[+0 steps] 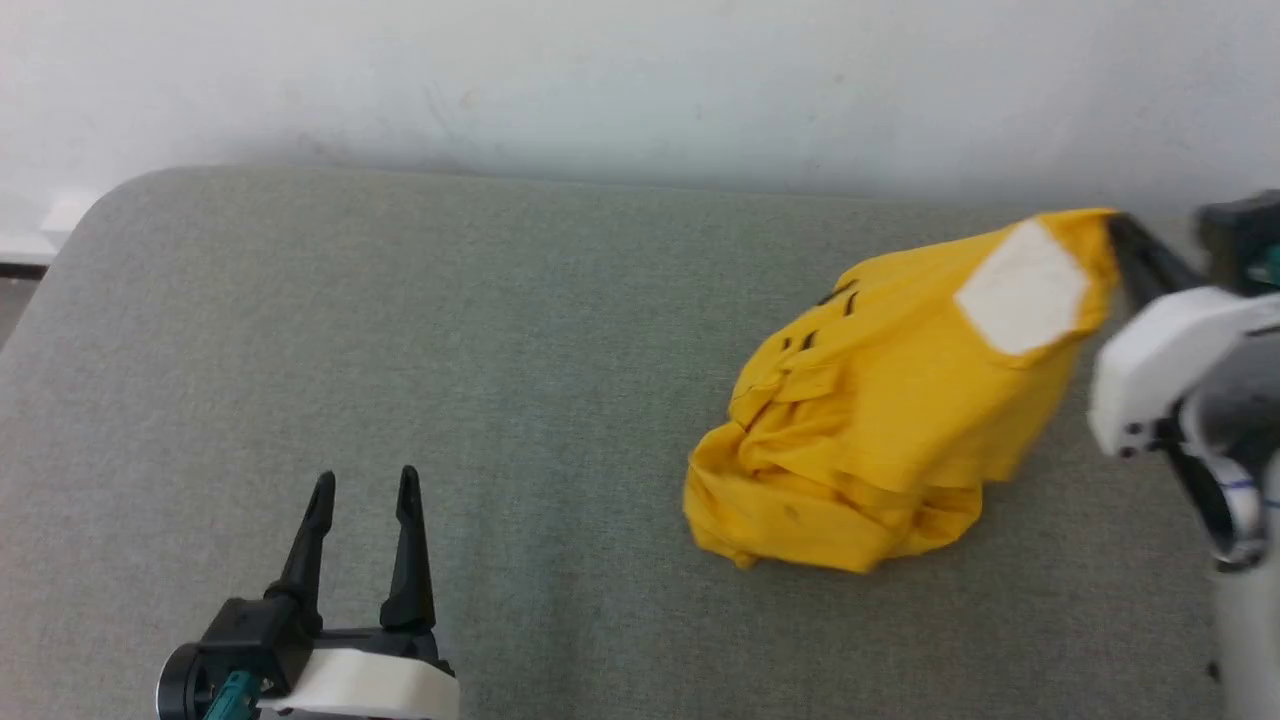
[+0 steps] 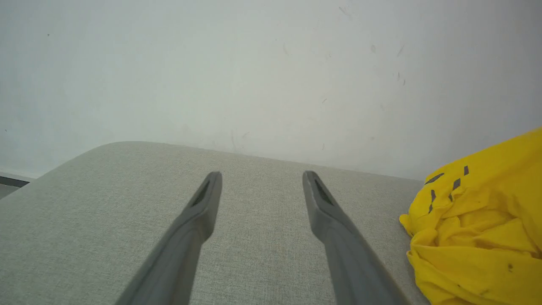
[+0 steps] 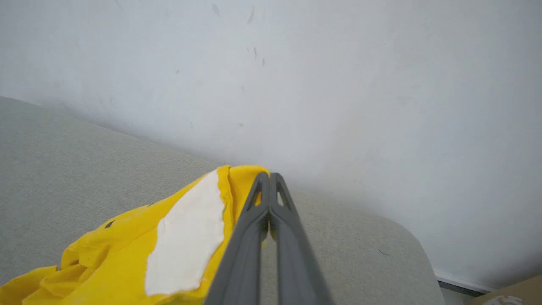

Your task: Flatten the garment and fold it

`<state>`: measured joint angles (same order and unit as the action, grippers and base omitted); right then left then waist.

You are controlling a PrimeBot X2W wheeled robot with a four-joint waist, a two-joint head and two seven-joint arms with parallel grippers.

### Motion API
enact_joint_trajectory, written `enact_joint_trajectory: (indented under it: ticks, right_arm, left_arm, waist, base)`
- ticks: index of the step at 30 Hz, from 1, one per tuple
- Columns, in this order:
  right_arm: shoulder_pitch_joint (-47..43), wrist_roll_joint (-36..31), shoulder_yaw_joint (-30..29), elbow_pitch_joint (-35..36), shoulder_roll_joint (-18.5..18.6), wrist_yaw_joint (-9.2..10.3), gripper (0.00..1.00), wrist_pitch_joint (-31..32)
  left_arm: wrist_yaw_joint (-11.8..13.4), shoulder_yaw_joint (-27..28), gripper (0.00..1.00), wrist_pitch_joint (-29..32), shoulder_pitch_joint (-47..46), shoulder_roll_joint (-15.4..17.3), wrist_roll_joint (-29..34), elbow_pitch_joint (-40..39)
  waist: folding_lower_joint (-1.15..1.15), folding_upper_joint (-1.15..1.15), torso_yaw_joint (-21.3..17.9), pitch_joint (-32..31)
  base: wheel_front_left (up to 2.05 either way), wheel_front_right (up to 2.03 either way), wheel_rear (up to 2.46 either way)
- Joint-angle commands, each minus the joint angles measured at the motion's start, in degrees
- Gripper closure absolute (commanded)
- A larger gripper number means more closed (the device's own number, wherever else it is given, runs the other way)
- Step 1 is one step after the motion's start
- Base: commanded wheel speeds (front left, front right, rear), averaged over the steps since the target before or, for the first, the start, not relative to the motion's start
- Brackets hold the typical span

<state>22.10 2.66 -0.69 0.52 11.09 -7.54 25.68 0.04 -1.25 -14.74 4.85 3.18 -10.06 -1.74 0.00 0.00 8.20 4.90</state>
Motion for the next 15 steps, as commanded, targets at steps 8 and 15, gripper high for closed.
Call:
enact_joint_trajectory:
  ticks: [8, 15]
  right_arm:
    - [-21.8, -4.9, -21.8, 11.2, -4.5, 0.05, 1.0, 2.8]
    - [-33.9, -2.6, -28.5, 4.1, -8.2, 0.05, 1.0, 0.0]
  left_arm:
    - [-0.3, 0.0, 0.0, -0.3, 0.9, -0.3, -0.5, -0.5]
    - [-1.2, 0.6, 0.0, -0.3, 0.2, -0.3, -0.2, 0.4]
  waist:
    - [0.0, 0.0, -1.9, 1.1]
    - [0.0, 0.0, -2.5, 2.3]
  base:
    - [0.0, 0.0, 0.0]
    - [0.0, 0.0, 0.0]
